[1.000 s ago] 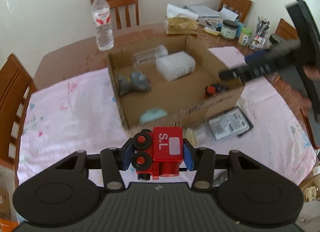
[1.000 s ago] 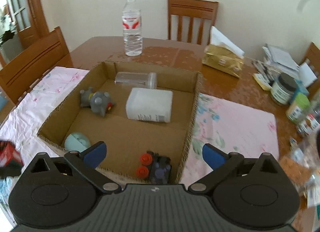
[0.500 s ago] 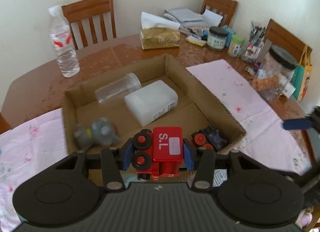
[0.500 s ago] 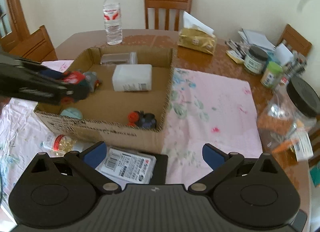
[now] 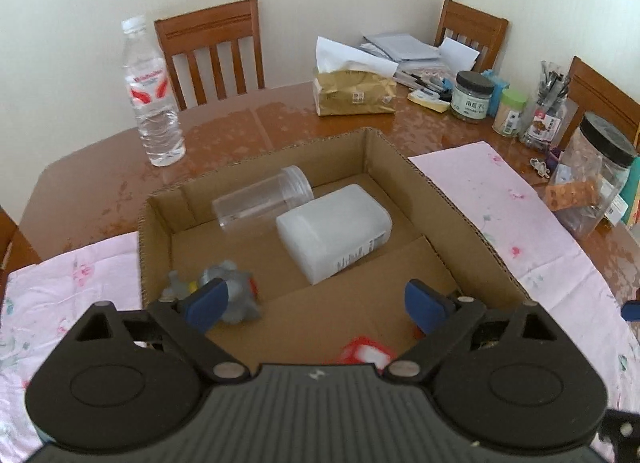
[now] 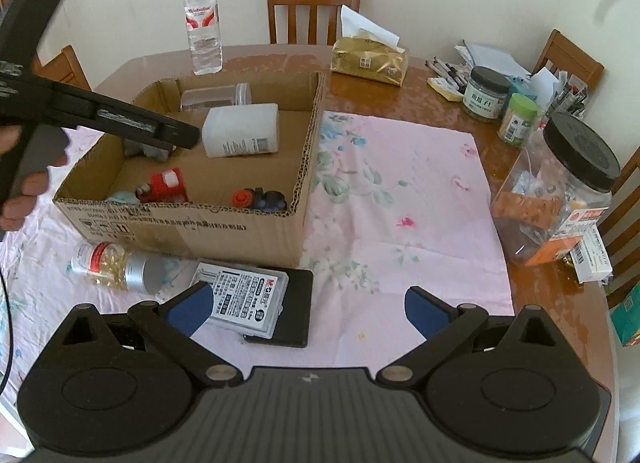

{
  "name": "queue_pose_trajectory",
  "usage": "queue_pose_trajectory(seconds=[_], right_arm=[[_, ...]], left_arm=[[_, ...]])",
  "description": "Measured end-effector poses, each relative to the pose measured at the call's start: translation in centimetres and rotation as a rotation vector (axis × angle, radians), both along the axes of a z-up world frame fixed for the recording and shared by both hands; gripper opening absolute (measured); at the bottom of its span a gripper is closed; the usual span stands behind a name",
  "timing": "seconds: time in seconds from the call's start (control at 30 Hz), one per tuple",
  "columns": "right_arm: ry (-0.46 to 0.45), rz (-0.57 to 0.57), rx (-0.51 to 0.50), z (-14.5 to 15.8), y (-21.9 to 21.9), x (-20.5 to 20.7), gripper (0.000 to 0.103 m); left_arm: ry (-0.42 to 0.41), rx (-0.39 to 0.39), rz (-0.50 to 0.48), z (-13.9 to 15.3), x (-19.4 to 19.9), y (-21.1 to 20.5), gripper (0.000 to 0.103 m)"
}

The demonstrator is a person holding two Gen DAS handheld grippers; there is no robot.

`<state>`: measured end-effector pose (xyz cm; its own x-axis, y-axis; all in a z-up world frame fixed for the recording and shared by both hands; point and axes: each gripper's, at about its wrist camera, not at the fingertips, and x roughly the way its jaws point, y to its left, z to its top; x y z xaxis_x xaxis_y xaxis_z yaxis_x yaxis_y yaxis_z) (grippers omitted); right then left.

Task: Organize rigid objects
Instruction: 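Lower the red train into the cardboard box and open the left gripper, then move the left gripper to the correction-tape dispenser and close on it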

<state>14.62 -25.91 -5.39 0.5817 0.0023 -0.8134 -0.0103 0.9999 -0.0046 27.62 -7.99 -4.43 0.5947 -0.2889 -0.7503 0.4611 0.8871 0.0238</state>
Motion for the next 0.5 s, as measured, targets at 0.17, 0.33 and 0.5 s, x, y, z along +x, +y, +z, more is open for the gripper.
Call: queue_pose_trajectory(seconds=[0.17, 0.33, 0.5], right_arm=[[0.02, 0.011, -0.016, -1.0, 0.4, 0.1, 0.103], [0.036, 0.021, -0.004, -1.6, 0.6, 0.0, 0.103], [0.04, 0.034, -0.009, -1.8, 0.7, 0.0, 0.103]], left_arm=[[-0.039, 0.026, 0.007, 1.0, -2.9, 1.2, 0.096], [-0.042, 0.025, 0.006, 1.5, -6.1, 2.2, 0.096], [0.006, -0.002, -0.035, 0.7, -9.3, 2.7, 0.098]])
